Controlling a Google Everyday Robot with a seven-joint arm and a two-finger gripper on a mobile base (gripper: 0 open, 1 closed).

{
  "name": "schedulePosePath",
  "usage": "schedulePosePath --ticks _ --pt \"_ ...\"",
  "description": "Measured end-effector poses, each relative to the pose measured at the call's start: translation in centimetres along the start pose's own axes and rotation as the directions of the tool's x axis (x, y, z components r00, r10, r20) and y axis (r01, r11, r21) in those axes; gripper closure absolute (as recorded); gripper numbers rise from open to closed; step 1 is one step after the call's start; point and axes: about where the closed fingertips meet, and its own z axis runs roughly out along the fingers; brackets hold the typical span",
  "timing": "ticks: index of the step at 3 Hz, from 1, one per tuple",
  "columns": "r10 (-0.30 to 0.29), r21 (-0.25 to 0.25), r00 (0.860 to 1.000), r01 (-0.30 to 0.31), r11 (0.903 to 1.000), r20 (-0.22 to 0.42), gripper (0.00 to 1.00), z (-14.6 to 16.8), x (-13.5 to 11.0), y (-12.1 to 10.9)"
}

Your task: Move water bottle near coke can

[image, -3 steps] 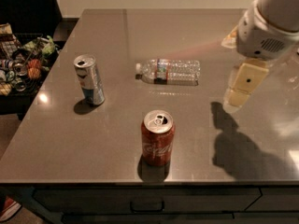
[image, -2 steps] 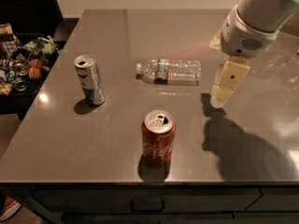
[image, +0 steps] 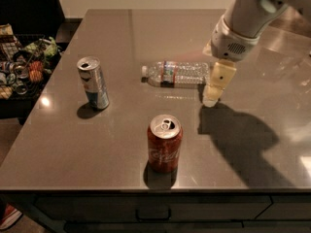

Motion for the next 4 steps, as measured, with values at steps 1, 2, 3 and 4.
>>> schedulePosePath --ticks 1,2,3,4 --pt "0.000 -0.034 1.000 0.001 0.9994 0.018 0.00 3.1 -1.0 -2.5" --pt "0.003 -0.047 1.000 -0.001 0.9989 0.025 0.00 4.9 -1.6 -4.7" --pt "0.008 -0.054 1.000 -0.007 0.9985 0.019 0.00 6.0 -1.5 -5.8" --pt "0.020 -0.066 1.000 -0.020 0.9976 0.012 0.18 6.8 -1.1 -6.3"
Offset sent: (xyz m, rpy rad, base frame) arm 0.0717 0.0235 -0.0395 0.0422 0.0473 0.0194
